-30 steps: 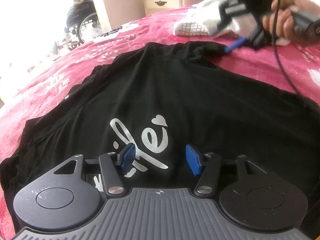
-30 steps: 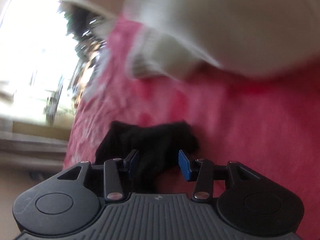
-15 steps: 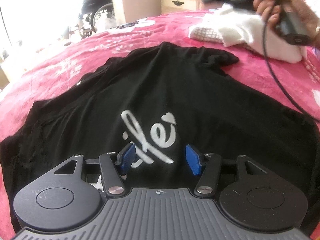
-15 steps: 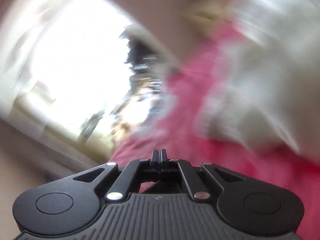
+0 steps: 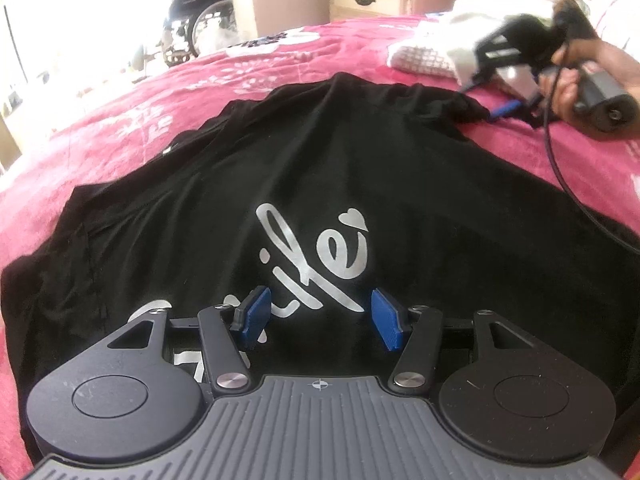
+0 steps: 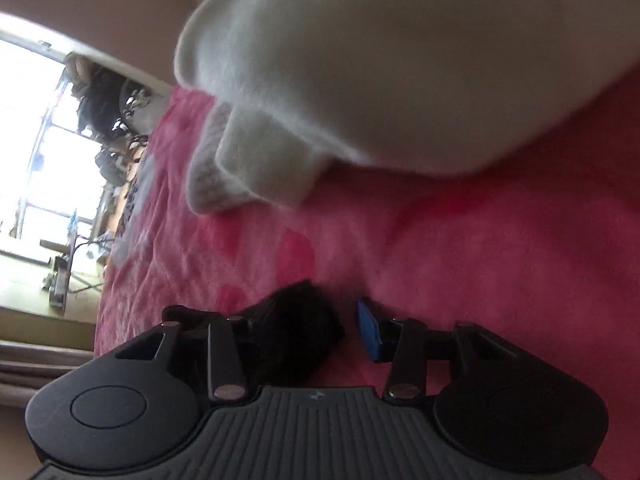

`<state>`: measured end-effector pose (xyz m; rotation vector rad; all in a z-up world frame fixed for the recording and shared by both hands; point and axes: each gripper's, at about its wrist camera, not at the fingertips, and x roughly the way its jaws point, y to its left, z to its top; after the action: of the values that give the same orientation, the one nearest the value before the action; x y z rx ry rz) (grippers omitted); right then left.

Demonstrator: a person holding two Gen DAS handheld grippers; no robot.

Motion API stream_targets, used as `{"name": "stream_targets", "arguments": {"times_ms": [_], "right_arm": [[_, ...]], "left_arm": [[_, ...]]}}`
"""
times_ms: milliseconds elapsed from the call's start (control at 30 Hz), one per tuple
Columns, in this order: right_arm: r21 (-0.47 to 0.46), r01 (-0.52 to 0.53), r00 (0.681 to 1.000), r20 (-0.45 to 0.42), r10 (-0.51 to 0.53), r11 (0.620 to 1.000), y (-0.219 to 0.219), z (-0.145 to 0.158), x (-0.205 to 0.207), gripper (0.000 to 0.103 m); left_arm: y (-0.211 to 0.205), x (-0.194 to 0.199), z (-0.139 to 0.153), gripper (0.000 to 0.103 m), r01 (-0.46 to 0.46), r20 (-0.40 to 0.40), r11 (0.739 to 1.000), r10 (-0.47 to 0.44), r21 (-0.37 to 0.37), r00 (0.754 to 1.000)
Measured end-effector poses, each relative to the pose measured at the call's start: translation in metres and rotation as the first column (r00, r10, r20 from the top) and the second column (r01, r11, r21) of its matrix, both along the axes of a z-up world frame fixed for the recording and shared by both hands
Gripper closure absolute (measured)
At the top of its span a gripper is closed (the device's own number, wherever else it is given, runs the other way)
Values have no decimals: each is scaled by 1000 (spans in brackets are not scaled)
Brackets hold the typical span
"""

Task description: Fold clothes

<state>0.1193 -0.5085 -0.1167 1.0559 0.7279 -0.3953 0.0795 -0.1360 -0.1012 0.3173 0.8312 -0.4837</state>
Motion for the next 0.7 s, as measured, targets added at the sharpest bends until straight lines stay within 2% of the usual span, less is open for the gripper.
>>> {"name": "stream_targets", "arguments": {"times_ms": [67, 167, 267, 300, 333, 367, 400, 433, 500, 533, 567, 600, 633, 700], "right_arm": [[-46, -44, 997, 64, 46, 998, 8, 11, 5, 100], [-120, -103, 980, 156, 121, 987, 19, 28, 12, 100], [-199, -153, 950, 240, 200, 968, 31, 45, 20, 101], [-226, -168, 937, 267, 227, 960, 35, 50, 22, 101], [-283, -255, 897, 289, 336, 924, 49, 62, 26, 101], [-348, -400, 821, 277, 500, 848, 71, 68, 28, 100], [-409, -535, 714, 248, 655, 739, 94, 74, 30, 95], [-464, -649, 582, 208, 786, 603, 117, 79, 32, 94], [-518, -784, 355, 79, 932, 342, 160, 75, 23, 65], [-549, -797, 284, 25, 959, 251, 174, 72, 14, 65], [-571, -795, 249, 0, 968, 204, 181, 70, 4, 65], [-569, -797, 246, 0, 969, 203, 181, 69, 1, 64], [-546, -804, 269, 19, 963, 235, 174, 67, -2, 63], [-487, -792, 383, 72, 921, 368, 146, 62, -1, 61]], "left_arm": [[1, -1, 0, 47, -3, 1, 1000, 3, 0, 1000], [5, 0, 0, 47, -17, -9, 1000, 17, -8, 1000], [8, 1, 1, 47, -24, -18, 1000, 24, -14, 1000], [9, 1, 2, 47, -27, -23, 1000, 26, -15, 999], [9, 2, 2, 47, -31, -28, 999, 31, -16, 999], [11, 3, 3, 47, -36, -34, 999, 35, -19, 999], [12, 3, 3, 47, -39, -42, 999, 38, -23, 998], [14, 4, 4, 47, -44, -47, 999, 42, -26, 998], [17, 6, 5, 47, -52, -54, 998, 50, -33, 997], [19, 7, 6, 47, -55, -58, 998, 52, -36, 997], [20, 7, 7, 47, -59, -59, 997, 56, -40, 997], [22, 8, 7, 47, -63, -61, 997, 60, -46, 996], [23, 8, 8, 47, -66, -64, 996, 63, -54, 996], [26, 9, 10, 47, -73, -67, 995, 68, -69, 995]]}}
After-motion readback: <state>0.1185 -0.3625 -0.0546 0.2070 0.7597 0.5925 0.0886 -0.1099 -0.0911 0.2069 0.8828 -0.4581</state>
